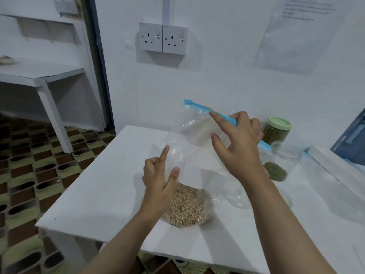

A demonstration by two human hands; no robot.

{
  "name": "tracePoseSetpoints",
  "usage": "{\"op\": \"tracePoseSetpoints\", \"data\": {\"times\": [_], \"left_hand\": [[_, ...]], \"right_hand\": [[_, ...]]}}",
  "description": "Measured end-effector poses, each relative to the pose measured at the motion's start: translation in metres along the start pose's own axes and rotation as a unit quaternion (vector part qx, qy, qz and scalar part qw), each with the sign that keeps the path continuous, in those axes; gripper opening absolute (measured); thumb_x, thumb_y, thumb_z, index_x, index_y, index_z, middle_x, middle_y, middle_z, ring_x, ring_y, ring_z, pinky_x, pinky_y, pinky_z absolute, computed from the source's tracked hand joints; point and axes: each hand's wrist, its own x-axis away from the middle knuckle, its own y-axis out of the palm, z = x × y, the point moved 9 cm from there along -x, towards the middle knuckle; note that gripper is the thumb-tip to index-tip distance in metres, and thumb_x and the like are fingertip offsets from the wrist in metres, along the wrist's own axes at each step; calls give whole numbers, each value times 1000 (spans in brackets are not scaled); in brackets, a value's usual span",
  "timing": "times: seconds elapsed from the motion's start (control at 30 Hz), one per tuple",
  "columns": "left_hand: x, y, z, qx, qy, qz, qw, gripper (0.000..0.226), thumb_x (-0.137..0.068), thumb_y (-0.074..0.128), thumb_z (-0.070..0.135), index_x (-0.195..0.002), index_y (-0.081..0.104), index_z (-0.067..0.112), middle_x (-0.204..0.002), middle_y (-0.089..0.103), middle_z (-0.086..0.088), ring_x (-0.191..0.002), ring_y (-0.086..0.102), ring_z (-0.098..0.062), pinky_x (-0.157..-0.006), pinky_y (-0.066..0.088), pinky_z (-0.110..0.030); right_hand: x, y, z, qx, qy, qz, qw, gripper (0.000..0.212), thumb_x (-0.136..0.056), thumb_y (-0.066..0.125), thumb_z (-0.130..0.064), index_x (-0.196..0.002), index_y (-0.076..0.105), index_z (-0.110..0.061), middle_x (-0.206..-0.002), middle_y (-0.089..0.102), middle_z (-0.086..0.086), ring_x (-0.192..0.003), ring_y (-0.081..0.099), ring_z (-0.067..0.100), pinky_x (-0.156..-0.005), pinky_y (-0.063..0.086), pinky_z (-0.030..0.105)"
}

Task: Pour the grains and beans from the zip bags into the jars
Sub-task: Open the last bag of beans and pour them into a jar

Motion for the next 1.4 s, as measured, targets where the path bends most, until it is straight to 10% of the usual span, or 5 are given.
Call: {"op": "tracePoseSetpoints", "data": {"times": [0.27, 0.5, 0.73, 1.1, 1.4], "left_hand": [[-63, -38, 33, 53, 29, 12, 998, 41, -91, 46, 61, -128, 33, 72, -104, 31, 27, -111, 36, 8, -118, 22, -48], [-99, -74, 49, -20, 115, 32, 993, 34, -93, 56, 42, -126, 58, 50, -107, 40, 12, -109, 33, 7, -112, 26, -53], [-107, -82, 43, -51, 144, 27, 988, 38, -93, 56, 39, -129, 56, 50, -114, 41, 22, -111, 31, 11, -105, 34, -56], [-103, -72, 59, -57, 226, 14, 972, 43, -91, 62, 32, -127, 54, 53, -128, 48, 34, -107, 35, 4, -97, 27, -33], [-98, -63, 51, -80, 216, 24, 973, 49, -91, 61, 30, -134, 50, 52, -130, 40, 29, -116, 34, -3, -101, 16, -18]], "right_hand": [[-15, -14, -7, -42, 31, 34, 998, 40, -94, 57, -34, -133, 59, -42, -102, 37, -4, -97, 39, 21, -89, 30, 39], [-8, 29, 21, -184, 175, -136, 958, 35, -95, 62, -38, -130, 62, -40, -106, 58, -2, -117, 52, 22, -104, 39, 35], [1, 26, 3, -103, 166, 6, 981, 56, -92, 45, -45, -147, 43, -35, -123, 50, -3, -119, 44, 20, -103, 34, 56], [-24, 9, -8, -137, 158, -30, 978, 13, -93, 66, -37, -102, 75, -37, -106, 55, -9, -95, 55, 3, -80, 37, 9], [-30, 15, -32, -52, 90, -52, 993, 57, -94, 65, -34, -147, 46, -27, -101, 37, -4, -90, 44, 13, -79, 33, 20]]}}
